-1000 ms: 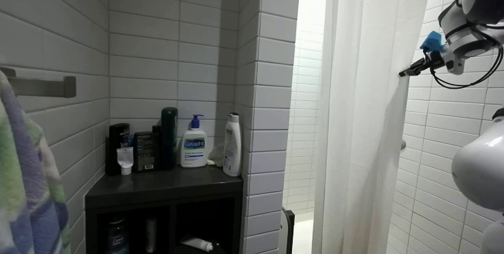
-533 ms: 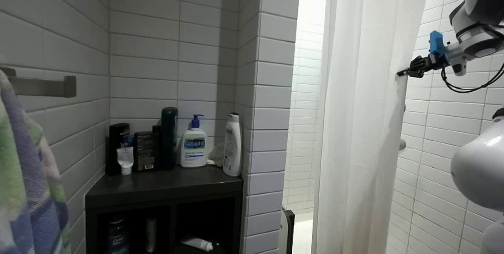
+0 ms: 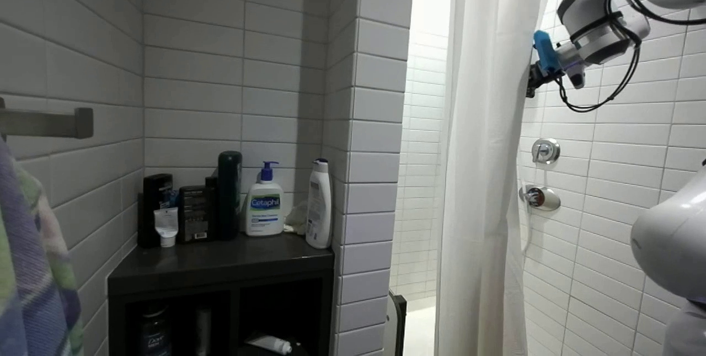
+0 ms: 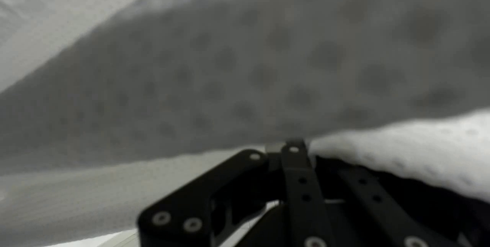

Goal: Draw the shower curtain to the left.

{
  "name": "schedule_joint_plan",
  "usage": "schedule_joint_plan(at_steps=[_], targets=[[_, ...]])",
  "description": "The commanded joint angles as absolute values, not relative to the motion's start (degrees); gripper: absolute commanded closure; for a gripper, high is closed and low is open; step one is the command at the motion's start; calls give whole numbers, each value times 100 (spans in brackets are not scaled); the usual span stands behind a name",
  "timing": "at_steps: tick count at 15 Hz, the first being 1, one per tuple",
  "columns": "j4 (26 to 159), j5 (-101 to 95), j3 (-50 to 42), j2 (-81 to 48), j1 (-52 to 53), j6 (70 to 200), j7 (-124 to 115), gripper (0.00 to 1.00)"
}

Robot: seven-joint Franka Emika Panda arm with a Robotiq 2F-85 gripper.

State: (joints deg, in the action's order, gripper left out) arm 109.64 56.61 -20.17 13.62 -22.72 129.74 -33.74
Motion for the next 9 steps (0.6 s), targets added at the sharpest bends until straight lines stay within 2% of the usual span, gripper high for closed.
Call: schedule_joint_plan(at_steps=[1, 9], targets=[[11712, 5190, -1232, 2129, -1956, 13984, -3622, 100], [12963, 4218, 443, 3060, -1269, 15864, -4302, 100]])
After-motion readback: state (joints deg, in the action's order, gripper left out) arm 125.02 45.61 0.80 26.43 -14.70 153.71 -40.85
